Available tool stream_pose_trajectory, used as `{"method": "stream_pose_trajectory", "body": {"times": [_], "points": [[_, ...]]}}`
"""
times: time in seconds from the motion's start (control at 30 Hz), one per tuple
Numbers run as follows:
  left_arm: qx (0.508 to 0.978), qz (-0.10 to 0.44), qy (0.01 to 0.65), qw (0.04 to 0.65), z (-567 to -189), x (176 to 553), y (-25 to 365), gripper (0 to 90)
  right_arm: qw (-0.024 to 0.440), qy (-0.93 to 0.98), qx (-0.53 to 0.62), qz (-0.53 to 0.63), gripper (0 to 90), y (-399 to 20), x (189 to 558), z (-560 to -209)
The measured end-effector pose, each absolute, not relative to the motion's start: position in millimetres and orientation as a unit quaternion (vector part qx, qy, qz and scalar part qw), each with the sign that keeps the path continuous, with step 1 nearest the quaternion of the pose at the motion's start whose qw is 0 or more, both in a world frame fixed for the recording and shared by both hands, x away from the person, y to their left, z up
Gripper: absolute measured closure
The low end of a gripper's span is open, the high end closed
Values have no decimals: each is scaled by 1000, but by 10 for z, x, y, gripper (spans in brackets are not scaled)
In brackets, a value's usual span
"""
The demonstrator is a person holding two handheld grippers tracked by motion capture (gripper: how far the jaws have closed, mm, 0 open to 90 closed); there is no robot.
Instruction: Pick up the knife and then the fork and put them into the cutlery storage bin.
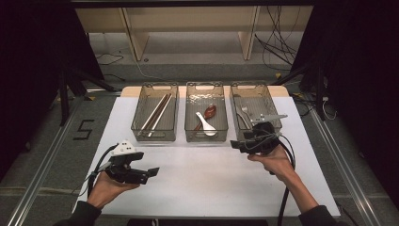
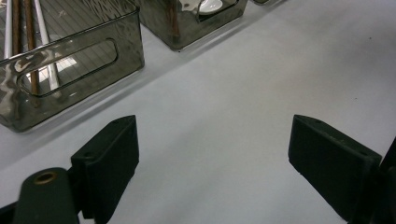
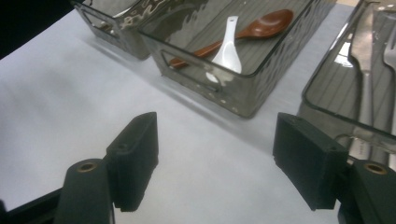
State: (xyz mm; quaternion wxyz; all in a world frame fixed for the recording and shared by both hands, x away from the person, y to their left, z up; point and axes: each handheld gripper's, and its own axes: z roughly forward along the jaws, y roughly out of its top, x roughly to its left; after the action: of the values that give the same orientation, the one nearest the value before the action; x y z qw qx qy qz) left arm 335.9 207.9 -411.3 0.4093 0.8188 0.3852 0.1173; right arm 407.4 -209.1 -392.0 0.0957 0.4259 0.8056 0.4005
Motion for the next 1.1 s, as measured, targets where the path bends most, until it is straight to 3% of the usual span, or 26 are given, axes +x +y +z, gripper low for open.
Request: {"method": "stream_pose_trajectory", "body": {"times": [1.1], "points": [[808, 102, 381, 438, -4095, 3287, 2061, 158, 124, 784, 392, 466, 256, -2175, 3419, -4098]]}}
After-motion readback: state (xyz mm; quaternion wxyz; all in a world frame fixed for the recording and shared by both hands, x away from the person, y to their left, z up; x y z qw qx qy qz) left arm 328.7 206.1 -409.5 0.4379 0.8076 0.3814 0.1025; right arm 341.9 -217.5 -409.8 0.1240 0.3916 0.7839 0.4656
